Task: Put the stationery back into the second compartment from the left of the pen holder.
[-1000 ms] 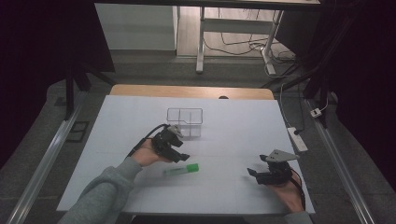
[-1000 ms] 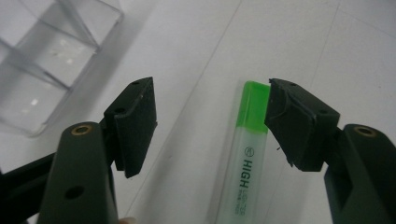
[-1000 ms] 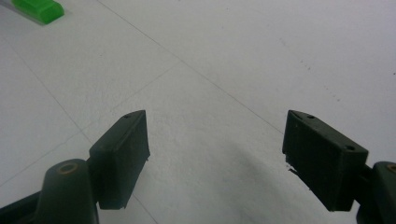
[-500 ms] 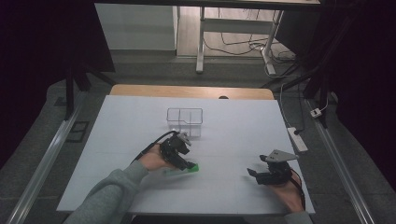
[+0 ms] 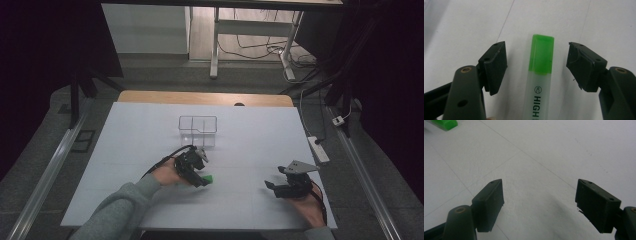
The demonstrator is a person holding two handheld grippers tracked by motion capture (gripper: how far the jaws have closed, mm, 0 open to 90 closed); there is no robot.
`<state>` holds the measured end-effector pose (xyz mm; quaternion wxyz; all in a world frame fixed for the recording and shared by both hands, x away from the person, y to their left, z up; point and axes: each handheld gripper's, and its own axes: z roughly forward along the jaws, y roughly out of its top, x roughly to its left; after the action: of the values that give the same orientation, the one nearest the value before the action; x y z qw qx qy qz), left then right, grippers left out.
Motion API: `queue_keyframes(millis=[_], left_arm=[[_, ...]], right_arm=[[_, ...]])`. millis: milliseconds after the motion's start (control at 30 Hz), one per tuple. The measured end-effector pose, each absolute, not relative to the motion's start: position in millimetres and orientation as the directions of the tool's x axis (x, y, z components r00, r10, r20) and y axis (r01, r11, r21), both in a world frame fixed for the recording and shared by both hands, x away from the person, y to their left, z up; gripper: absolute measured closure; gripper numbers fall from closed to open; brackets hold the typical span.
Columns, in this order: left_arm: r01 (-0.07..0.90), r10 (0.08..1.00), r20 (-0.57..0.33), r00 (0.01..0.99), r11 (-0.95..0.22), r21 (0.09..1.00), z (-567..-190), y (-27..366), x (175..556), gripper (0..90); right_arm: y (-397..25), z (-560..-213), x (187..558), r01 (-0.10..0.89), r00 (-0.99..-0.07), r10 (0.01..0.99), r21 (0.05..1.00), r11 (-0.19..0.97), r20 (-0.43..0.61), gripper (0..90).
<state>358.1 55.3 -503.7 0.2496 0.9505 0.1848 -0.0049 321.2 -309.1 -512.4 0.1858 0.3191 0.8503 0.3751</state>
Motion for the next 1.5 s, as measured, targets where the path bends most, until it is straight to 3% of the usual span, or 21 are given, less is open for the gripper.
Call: queue_keyframes(millis=[300, 500, 633, 800, 900, 1500], left_arm=[[0.342, 0.346, -0.073, 0.935, -0.832, 0.437, -511.6, 49.6, 355.7, 30.6], [0.321, 0.335, -0.045, 0.941, -0.845, 0.428, -513.4, 45.2, 352.4, 34.3], [0.291, 0.316, -0.014, 0.949, -0.856, 0.427, -512.4, 43.3, 348.5, 41.2], [0.254, 0.276, -0.006, 0.961, -0.873, 0.416, -510.0, 39.4, 342.2, 61.2], [0.258, 0.278, -0.014, 0.961, -0.871, 0.417, -509.9, 39.7, 342.5, 66.2], [0.283, 0.314, -0.025, 0.949, -0.814, 0.507, -495.2, 57.8, 347.0, 66.6]], right_arm=[[-309.1, -512.9, 321.4, 0.406, -0.728, 0.682, 0.754, 0.516, -0.075, 22.4], [-308.9, -513.0, 321.4, 0.406, -0.728, 0.681, 0.754, 0.517, -0.075, 22.4], [-308.7, -513.3, 321.5, 0.406, -0.729, 0.680, 0.753, 0.518, -0.075, 22.4], [-308.5, -513.0, 321.4, 0.405, -0.729, 0.681, 0.755, 0.516, -0.074, 22.4], [-308.4, -512.8, 321.0, 0.403, -0.730, 0.679, 0.755, 0.518, -0.075, 22.4], [-309.1, -512.9, 321.2, 0.404, -0.730, 0.679, 0.753, 0.519, -0.076, 22.4]])
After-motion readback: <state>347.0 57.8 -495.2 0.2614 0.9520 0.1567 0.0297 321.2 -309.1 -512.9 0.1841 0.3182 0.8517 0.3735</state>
